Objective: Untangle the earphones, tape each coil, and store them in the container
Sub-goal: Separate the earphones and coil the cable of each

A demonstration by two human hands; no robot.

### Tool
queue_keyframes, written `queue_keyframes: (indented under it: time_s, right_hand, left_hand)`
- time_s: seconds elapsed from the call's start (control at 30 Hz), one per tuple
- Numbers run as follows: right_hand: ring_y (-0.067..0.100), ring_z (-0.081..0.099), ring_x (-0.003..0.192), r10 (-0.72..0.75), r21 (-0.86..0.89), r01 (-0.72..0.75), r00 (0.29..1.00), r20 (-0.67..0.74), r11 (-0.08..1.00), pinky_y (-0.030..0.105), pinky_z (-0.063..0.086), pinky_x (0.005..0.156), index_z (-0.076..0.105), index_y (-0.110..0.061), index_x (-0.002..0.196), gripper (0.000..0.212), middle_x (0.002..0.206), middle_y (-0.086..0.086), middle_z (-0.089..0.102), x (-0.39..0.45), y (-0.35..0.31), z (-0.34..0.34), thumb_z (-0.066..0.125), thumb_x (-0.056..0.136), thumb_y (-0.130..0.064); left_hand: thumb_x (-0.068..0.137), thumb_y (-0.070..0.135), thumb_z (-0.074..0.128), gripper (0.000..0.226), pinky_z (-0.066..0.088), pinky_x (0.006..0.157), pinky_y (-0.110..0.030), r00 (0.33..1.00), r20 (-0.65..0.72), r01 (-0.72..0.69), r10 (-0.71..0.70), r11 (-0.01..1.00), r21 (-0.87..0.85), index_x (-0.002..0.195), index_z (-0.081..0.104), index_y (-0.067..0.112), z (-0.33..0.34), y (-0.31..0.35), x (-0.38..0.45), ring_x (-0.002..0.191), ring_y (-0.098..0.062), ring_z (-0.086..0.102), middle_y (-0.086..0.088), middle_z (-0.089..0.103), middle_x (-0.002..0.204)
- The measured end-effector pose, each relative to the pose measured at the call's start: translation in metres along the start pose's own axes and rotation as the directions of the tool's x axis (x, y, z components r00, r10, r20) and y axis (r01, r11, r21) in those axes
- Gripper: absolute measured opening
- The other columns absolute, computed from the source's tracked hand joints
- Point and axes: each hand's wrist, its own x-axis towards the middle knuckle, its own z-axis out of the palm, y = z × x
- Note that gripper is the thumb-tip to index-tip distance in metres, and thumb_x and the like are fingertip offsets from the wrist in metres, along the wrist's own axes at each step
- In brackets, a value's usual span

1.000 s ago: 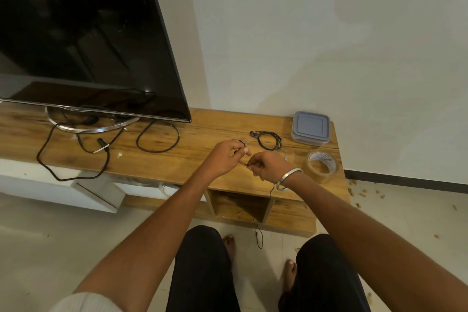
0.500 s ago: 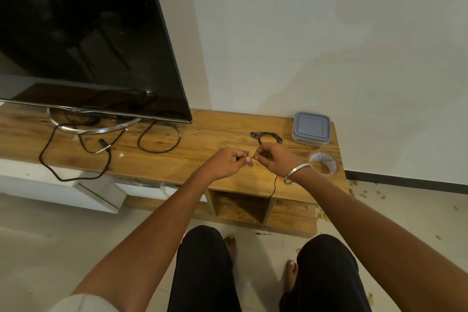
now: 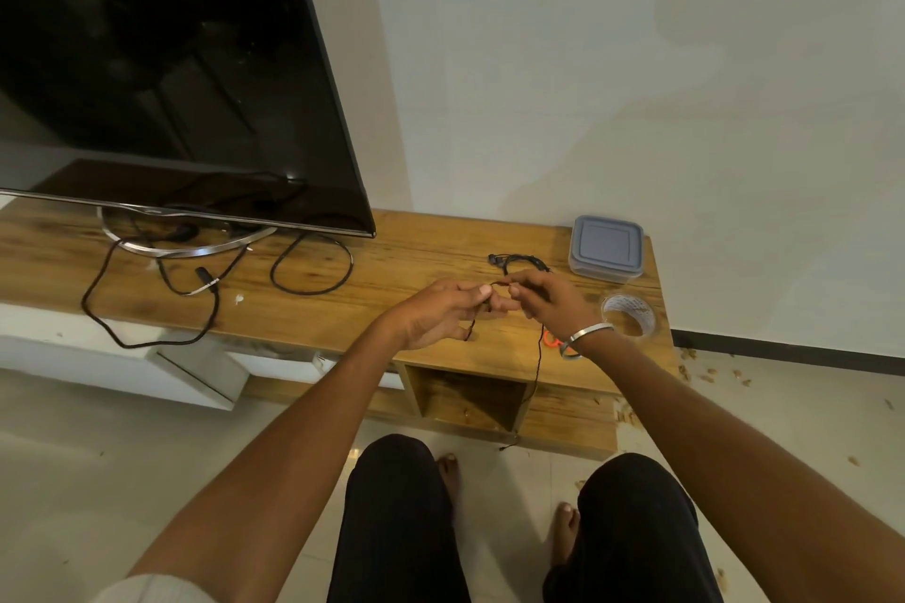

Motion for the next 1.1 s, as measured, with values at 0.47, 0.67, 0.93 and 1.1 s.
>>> queue_keyframes:
  time_s: [0.47,0.67,0.93,1.1]
  right_hand:
    - [0.008,0.047,0.050,0.079,0.087,-0.091,0.988,0.131,0.992,0.021,0.040,0.053,0.056,-0.012,0.099,0.023,0.076,-0.002,0.061,-0.011,0.006,0.041,0.033,0.102,-0.016]
    - [0.007,0.045,0.049,0.084,0.042,-0.098,0.963,0.257,0.994,0.020,0.039,0.053,0.063,-0.011,0.105,0.031,0.069,0.000,0.060,-0.010,0.005,0.048,0.035,0.102,-0.024]
    - [0.001,0.044,0.046,0.075,-0.001,-0.079,0.946,0.317,0.997,0.020,0.040,0.055,0.066,-0.015,0.086,0.029,0.058,-0.003,0.054,-0.008,-0.005,0.037,0.040,0.100,-0.018]
    - [0.006,0.043,0.049,0.090,0.034,-0.105,0.951,0.297,0.994,0.018,0.039,0.055,0.068,-0.016,0.083,0.028,0.058,-0.003,0.051,-0.008,-0.017,0.024,0.045,0.098,-0.020]
  left_hand:
    - [0.099,0.031,0.042,0.027,0.040,0.102,-0.063,0.970,-0.036,-0.238,0.240,0.917,-0.320,0.102,0.064,0.015,0.013,0.021,0.004,0.127,-0.038,0.052,-0.014,0.054,0.140]
    - [0.101,0.027,0.043,0.025,0.034,0.110,-0.054,0.955,-0.205,-0.248,0.215,0.956,-0.155,0.111,0.064,0.016,0.007,0.013,0.009,0.130,-0.022,0.051,0.001,0.057,0.138]
    - [0.099,0.023,0.052,0.024,0.037,0.108,-0.025,0.922,-0.250,-0.222,0.296,0.932,0.286,0.112,0.071,0.017,0.002,-0.004,0.011,0.137,-0.006,0.040,0.000,0.049,0.145]
    - [0.097,0.023,0.056,0.020,0.033,0.112,-0.029,0.905,-0.250,-0.167,0.343,0.829,0.534,0.107,0.073,0.023,-0.011,-0.021,0.016,0.136,0.001,0.036,0.002,0.059,0.134]
